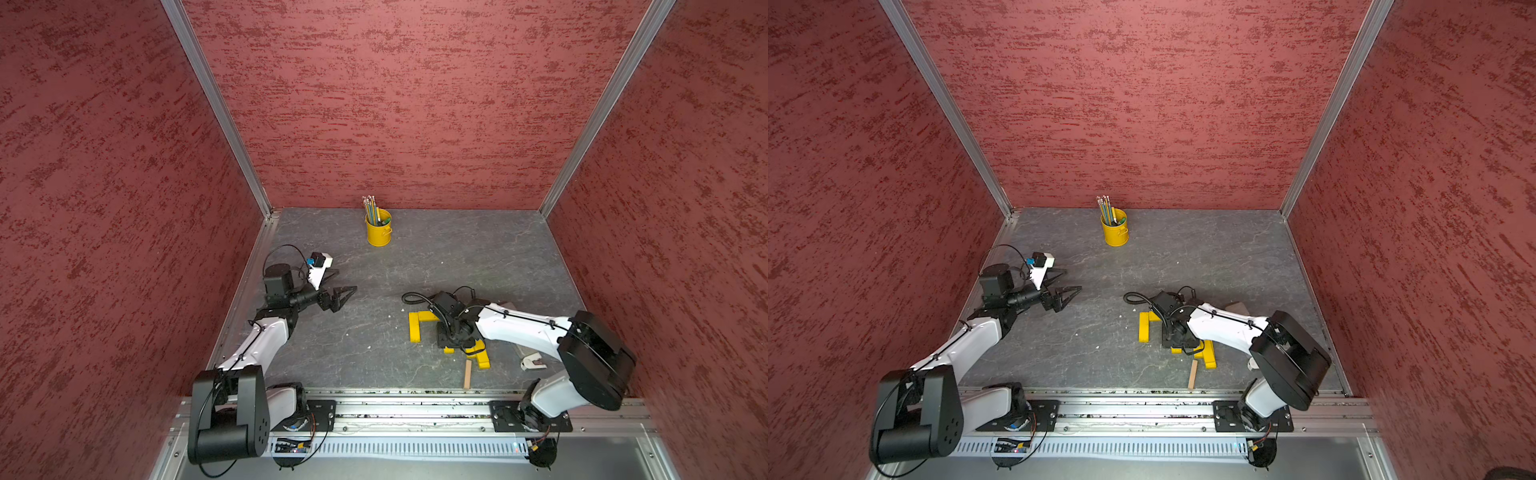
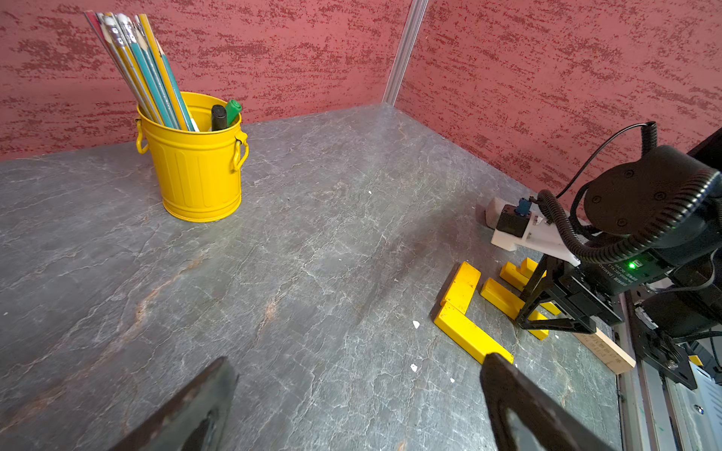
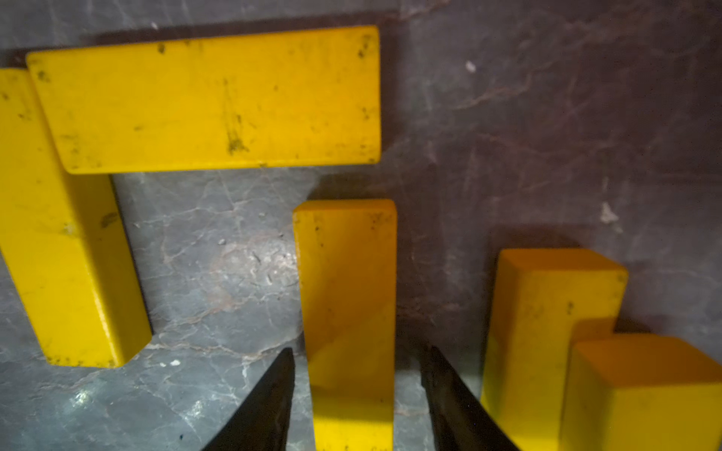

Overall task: Assemble the number 8 with building blocks
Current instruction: Assemble the building block at the center of the board.

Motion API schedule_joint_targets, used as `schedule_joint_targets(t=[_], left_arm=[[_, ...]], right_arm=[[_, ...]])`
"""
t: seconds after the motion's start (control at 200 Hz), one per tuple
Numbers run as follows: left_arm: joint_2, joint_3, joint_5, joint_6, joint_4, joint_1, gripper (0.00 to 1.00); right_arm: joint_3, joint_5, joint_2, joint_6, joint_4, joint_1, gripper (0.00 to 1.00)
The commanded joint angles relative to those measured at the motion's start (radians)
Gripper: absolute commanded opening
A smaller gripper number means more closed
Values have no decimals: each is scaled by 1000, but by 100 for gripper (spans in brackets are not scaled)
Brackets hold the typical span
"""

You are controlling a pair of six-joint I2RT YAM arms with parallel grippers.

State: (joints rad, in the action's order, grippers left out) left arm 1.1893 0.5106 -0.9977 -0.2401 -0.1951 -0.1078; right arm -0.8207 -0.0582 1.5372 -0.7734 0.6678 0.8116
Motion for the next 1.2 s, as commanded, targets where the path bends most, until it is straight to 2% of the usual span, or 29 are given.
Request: schedule_joint_targets(t=[0.0, 0.471, 1.197], left_arm=[[-7, 14, -22, 3, -3, -10, 100], [-16, 5, -28, 13, -19, -20, 99], [-22, -1, -26, 7, -15, -21, 100]], right_arm=[[10, -35, -2, -12, -28, -2, 54], [-22, -35, 37, -5, -30, -2, 42], [-40, -18, 41, -7, -47, -2, 34]])
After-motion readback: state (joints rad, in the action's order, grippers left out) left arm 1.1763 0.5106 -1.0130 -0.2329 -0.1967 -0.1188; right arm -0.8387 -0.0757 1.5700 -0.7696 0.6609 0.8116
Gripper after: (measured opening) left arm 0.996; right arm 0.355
